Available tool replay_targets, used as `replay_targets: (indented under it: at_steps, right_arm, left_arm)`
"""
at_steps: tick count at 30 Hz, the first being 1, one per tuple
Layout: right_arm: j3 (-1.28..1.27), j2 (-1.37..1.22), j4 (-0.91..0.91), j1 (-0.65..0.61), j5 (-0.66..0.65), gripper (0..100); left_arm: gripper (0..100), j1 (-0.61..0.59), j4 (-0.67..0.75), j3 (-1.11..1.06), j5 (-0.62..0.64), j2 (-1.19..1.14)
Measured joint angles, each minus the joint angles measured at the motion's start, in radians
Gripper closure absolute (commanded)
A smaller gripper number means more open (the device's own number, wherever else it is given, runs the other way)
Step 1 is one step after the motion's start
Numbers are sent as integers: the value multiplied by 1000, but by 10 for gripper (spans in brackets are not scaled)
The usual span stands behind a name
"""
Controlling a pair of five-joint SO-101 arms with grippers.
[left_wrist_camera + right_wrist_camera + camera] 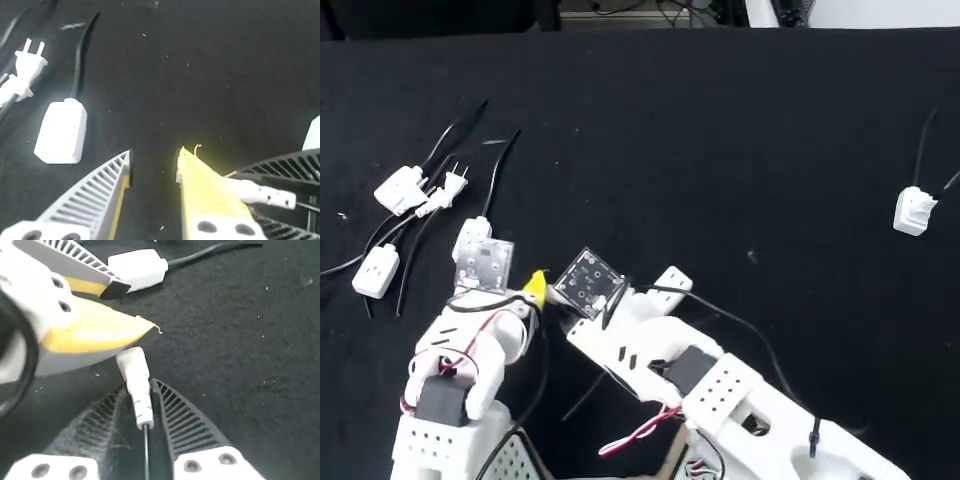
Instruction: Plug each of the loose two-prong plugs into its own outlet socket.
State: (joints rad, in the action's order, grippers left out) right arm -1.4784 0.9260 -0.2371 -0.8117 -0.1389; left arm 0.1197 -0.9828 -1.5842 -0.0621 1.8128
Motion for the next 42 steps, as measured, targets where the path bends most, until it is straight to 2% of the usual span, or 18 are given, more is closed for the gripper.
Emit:
replay_targets:
  at_steps: [31, 34, 42]
  right_arm:
    - [-2, -26, 15, 2, -2, 986]
    - [-2, -26, 15, 2, -35, 986]
    - [-3, -26, 15, 2, -60, 985]
  left_arm:
    - [830, 20, 21, -46, -2, 2]
    - [830, 20, 21, -46, -2, 2]
    - [830, 20, 84, -3, -2, -189]
